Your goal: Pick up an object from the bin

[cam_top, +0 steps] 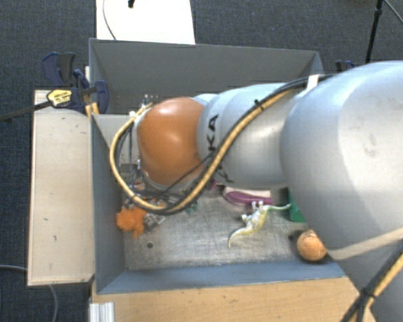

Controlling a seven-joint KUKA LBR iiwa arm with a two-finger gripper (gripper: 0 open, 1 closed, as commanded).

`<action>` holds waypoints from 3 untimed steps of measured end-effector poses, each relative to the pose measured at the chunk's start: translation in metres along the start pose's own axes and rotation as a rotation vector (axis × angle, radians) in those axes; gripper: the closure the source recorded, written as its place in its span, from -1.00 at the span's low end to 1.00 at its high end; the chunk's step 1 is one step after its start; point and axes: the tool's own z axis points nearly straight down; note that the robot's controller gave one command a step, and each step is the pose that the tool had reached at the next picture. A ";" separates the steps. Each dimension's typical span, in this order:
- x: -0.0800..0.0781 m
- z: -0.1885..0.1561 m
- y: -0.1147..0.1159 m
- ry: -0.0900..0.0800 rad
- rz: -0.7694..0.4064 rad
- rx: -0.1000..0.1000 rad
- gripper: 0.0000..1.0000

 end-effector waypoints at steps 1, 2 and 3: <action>0.001 -0.011 0.000 0.006 0.002 -0.001 1.00; 0.001 -0.023 0.000 0.006 0.003 -0.001 1.00; 0.000 -0.034 0.000 0.007 0.004 -0.001 1.00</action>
Offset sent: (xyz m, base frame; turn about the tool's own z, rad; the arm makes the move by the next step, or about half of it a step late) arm 0.0000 0.0003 0.0053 0.0000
